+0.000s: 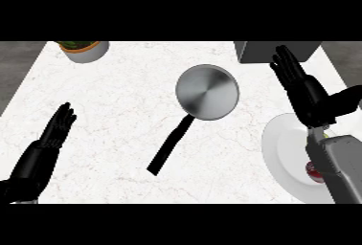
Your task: Pick the can from the plate and place it in the pan
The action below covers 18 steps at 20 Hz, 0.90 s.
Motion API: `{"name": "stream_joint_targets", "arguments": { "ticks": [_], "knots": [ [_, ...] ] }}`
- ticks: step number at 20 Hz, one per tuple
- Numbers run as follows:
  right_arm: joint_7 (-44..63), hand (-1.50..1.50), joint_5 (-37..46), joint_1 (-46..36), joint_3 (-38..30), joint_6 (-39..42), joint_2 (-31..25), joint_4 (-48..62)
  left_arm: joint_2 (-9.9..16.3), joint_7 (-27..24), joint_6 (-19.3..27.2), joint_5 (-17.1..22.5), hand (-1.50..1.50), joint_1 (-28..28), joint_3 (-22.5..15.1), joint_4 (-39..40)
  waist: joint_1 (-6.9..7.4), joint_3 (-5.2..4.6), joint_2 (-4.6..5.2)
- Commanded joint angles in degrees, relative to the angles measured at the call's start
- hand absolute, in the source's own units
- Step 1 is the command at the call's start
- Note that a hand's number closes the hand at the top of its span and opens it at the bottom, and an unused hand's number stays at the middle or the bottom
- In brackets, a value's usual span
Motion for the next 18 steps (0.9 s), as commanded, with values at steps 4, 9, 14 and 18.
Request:
{"name": "stream_joint_targets", "arguments": {
  "ticks": [4,9,14,18],
  "knots": [
    [-4.09,-1.50,-9.30,5.57,-5.65,14.45,-6.86,-7.85,3.91,10.57,5.44,-1.62,0.00,-2.06,7.00,10.01,-1.42,-0.27,2.18],
    [-6.64,1.50,13.77,7.61,-7.69,6.08,-24.03,-3.87,4.16,12.94,7.28,-2.01,0.00,2.38,6.87,10.96,-4.92,-1.93,2.35],
    [-23.06,-1.50,-7.94,24.56,-24.75,3.78,-6.02,-1.17,4.97,19.14,7.12,-1.64,0.00,-1.49,7.82,15.27,-2.58,-0.21,2.03],
    [-29.65,-1.50,-6.72,34.70,-27.71,14.84,-11.50,-4.84,4.25,22.94,7.12,-4.15,0.00,-5.30,5.99,15.39,-0.64,-0.34,2.02]
  ]
}}
